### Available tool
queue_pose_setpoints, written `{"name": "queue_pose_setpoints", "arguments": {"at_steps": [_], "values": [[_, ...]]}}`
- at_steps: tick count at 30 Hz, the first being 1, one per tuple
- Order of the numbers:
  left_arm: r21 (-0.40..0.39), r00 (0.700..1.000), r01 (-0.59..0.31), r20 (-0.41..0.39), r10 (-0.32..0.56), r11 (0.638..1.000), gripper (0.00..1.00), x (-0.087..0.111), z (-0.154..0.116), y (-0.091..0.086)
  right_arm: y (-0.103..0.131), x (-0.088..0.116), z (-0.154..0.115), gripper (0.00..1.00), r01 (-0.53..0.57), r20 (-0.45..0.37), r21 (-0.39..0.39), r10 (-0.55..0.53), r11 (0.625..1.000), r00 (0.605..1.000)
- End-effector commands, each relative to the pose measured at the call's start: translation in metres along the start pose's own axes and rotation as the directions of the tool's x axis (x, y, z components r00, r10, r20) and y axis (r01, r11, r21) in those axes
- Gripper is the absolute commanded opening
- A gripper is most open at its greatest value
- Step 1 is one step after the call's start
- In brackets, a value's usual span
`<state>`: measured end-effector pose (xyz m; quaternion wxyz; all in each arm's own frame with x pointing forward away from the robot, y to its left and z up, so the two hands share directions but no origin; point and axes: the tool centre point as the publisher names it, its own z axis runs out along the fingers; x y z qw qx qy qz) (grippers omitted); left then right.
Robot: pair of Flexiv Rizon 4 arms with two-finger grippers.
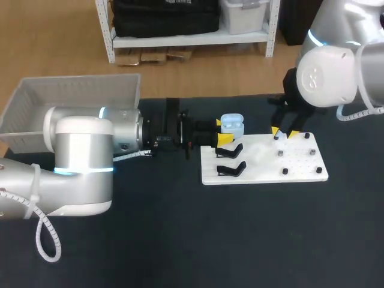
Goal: Pick up each earbud case from the left stands, insert the matching earbuds, close the lid, and place the case in the box.
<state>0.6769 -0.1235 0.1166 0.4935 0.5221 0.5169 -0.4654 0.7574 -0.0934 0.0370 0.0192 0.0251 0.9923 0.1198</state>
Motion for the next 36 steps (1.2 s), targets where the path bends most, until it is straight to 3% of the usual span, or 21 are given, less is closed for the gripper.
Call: {"name": "queue_pose_setpoints", "arguments": {"at_steps": [1,12,36], "values": [[-0.005,1.000,-0.003,0.005,0.003,1.000,0.00,0.0010,-0.0001,-0.0011,0.0010,-0.0022,0.0026,0.35,0.002,-0.003,0.002,-0.002,1.000,1.000],[-0.005,1.000,-0.003,0.005,0.003,1.000,0.00,0.0010,-0.0001,-0.0011,0.0006,-0.0066,0.0058,0.28,-0.004,-0.003,0.003,0.004,1.000,1.000],[-0.005,1.000,-0.003,0.005,0.003,1.000,0.00,0.0010,-0.0001,-0.0011,-0.0031,-0.0066,0.0074,0.28,-0.017,-0.002,0.015,0.017,1.000,1.000]]}}
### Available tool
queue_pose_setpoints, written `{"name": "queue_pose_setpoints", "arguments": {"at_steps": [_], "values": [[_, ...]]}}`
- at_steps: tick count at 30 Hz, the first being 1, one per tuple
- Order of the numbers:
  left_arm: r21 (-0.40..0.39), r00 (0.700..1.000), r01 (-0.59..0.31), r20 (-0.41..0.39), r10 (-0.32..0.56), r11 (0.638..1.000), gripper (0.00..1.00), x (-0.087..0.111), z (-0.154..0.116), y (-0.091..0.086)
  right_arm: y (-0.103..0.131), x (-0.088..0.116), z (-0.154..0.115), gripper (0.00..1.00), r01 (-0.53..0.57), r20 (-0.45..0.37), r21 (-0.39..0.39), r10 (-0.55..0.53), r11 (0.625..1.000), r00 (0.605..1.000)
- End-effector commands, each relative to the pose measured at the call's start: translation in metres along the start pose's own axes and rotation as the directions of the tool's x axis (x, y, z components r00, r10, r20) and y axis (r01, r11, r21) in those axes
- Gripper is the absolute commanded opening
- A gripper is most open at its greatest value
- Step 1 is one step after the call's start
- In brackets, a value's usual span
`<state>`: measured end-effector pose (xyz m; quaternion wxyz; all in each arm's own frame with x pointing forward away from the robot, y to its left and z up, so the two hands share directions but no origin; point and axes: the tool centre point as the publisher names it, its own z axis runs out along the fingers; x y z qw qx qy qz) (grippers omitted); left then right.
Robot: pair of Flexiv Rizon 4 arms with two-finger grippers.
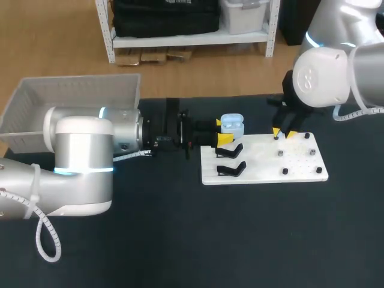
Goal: Pick up each earbud case from the left stands, insert the matching earbuds, close the lid, and place the case in the box.
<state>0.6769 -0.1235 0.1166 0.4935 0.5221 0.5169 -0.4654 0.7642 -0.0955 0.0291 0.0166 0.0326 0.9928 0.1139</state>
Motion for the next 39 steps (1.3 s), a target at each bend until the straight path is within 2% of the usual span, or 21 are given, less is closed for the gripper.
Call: {"name": "queue_pose_setpoints", "arguments": {"at_steps": [1,7,11,17,23,27,33,39], "values": [[-0.005,1.000,-0.003,0.005,0.003,1.000,0.00,0.001,0.000,-0.001,0.001,0.000,0.000,0.27,-0.001,0.001,0.003,0.001,1.000,1.000],[-0.005,1.000,-0.003,0.005,0.003,1.000,0.00,0.001,0.000,-0.001,0.002,-0.001,0.002,0.17,0.000,-0.001,0.007,0.000,1.000,1.000],[-0.005,1.000,-0.003,0.005,0.003,1.000,0.00,0.001,0.000,-0.001,0.001,-0.002,0.003,0.00,-0.003,-0.003,0.009,0.003,1.000,1.000],[-0.005,1.000,-0.003,0.005,0.003,1.000,0.00,0.001,0.000,-0.001,0.000,0.000,0.000,0.00,-0.003,-0.002,0.015,0.003,1.000,1.000],[-0.005,1.000,-0.003,0.005,0.003,1.000,0.00,0.001,0.000,-0.001,0.000,0.004,-0.015,0.00,-0.009,0.009,0.017,0.008,1.000,1.000],[-0.005,1.000,-0.003,0.005,0.003,1.000,0.00,0.001,0.000,-0.001,-0.001,0.008,-0.033,0.00,-0.018,0.036,0.012,0.017,1.000,0.999],[-0.005,1.000,-0.003,0.005,0.003,1.000,0.00,0.001,0.000,-0.001,0.001,0.023,-0.074,0.00,-0.043,0.070,0.000,0.043,0.999,0.997],[-0.005,1.000,-0.003,0.005,0.003,1.000,0.00,0.001,0.000,-0.001,0.015,0.048,-0.121,0.00,-0.043,0.026,0.103,0.040,0.994,0.999]]}}
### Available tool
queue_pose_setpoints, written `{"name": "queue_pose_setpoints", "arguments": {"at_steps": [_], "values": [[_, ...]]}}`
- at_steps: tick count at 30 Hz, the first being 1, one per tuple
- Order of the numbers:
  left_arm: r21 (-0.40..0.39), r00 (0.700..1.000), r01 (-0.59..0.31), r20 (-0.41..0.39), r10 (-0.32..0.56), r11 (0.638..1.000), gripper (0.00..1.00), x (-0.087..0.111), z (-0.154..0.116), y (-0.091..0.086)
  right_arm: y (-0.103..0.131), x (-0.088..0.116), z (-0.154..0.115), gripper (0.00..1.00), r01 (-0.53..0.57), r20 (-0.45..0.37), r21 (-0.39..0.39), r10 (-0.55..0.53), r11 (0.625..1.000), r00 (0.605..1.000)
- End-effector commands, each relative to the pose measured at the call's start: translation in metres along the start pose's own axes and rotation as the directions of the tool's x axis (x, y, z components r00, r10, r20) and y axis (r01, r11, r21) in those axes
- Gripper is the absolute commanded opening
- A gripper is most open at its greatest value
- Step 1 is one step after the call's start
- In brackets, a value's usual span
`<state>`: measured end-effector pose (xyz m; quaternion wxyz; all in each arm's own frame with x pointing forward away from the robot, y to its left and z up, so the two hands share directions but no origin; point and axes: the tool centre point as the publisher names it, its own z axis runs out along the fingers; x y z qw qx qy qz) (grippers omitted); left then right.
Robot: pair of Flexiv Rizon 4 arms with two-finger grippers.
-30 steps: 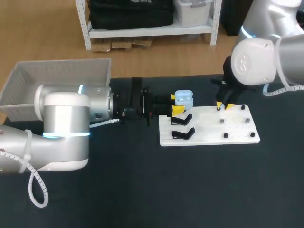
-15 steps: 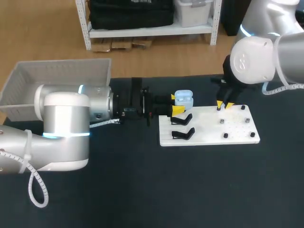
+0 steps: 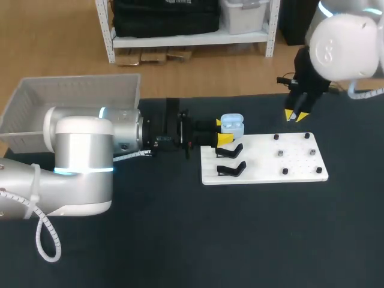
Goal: Pick up each earbud case from the left stands, insert the matching earbuds, close the lid, and place the case in the box.
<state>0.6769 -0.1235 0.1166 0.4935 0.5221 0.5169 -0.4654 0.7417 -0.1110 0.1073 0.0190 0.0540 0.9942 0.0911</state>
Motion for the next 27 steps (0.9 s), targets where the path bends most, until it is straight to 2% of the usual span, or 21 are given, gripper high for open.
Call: {"name": "queue_pose_setpoints", "arguments": {"at_steps": [1,5,9,18,22,27], "values": [[-0.005,1.000,-0.003,0.005,0.003,1.000,0.00,0.001,0.000,-0.001,0.014,0.034,-0.048,0.00,0.001,-0.007,0.071,0.000,0.997,1.000],[-0.005,1.000,-0.003,0.005,0.003,1.000,0.00,0.001,0.000,-0.001,0.032,0.054,-0.073,0.00,0.025,-0.044,0.114,-0.020,0.993,0.999],[-0.005,1.000,-0.003,0.005,0.003,1.000,0.00,0.001,0.000,-0.001,0.053,0.073,-0.087,0.00,0.046,-0.035,0.135,-0.042,0.990,0.999],[-0.005,1.000,-0.003,0.005,0.003,1.000,0.00,0.001,0.000,-0.001,0.099,0.112,-0.103,0.00,0.100,-0.054,0.120,-0.094,0.988,0.994],[-0.005,1.000,-0.003,0.005,0.003,1.000,0.00,0.001,0.000,-0.001,0.116,0.120,-0.098,0.00,0.118,-0.081,0.120,-0.108,0.986,0.991],[-0.005,1.000,-0.003,0.005,0.003,1.000,0.00,0.001,0.000,-0.001,0.116,0.120,-0.098,0.00,0.118,-0.081,0.120,-0.108,0.986,0.991]]}}
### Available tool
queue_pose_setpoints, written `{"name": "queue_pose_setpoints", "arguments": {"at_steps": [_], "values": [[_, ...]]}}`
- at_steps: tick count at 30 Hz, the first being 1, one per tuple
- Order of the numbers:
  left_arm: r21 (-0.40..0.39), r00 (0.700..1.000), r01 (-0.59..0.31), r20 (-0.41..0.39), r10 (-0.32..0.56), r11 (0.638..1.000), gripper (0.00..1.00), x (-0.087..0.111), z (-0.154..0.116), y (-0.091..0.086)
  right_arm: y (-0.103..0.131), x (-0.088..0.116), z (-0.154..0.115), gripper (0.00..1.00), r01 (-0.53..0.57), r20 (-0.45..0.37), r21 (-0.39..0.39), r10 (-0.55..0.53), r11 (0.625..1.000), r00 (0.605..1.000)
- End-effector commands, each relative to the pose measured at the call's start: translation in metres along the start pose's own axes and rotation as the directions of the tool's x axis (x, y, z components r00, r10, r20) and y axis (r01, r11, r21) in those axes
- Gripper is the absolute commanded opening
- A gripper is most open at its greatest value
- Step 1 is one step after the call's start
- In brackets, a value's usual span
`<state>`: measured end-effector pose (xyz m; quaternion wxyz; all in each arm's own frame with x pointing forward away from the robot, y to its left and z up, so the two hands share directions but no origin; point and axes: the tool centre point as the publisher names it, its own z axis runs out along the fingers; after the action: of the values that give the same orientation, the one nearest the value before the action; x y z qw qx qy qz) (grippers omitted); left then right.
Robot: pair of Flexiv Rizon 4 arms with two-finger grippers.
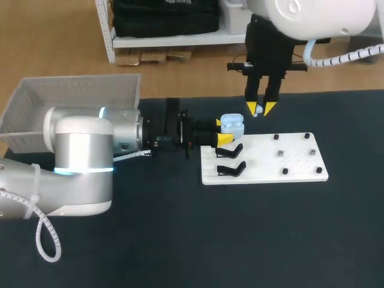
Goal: Pick up each earbud case from the left stands, insert the matching earbuds, close the lid, and place the case in the box.
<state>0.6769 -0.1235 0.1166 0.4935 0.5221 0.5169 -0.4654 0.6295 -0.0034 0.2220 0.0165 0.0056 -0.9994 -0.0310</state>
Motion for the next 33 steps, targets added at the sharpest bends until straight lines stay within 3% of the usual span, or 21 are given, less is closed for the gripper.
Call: {"name": "queue_pose_setpoints", "arguments": {"at_steps": [1,7,13,19,33], "values": [[-0.005,1.000,-0.003,0.005,0.003,1.000,0.00,0.001,0.000,-0.001,0.001,-0.001,0.000,0.00,-0.002,0.000,0.003,0.002,1.000,1.000],[-0.005,1.000,-0.003,0.005,0.003,1.000,0.00,0.001,0.000,-0.001,0.000,-0.001,0.004,0.00,-0.008,-0.010,0.001,0.008,1.000,1.000],[-0.005,1.000,-0.003,0.005,0.003,1.000,0.00,0.001,0.000,-0.001,0.024,-0.001,0.016,0.00,0.202,-0.091,0.035,-0.198,0.979,0.976],[-0.005,1.000,-0.003,0.005,0.003,1.000,0.00,0.001,0.000,-0.001,0.040,-0.006,0.016,0.00,0.305,-0.105,0.045,-0.299,0.951,0.949],[-0.005,1.000,-0.003,0.005,0.003,1.000,0.00,0.001,0.000,-0.001,0.053,-0.021,0.030,0.00,0.340,-0.157,0.034,-0.330,0.940,0.931]]}}
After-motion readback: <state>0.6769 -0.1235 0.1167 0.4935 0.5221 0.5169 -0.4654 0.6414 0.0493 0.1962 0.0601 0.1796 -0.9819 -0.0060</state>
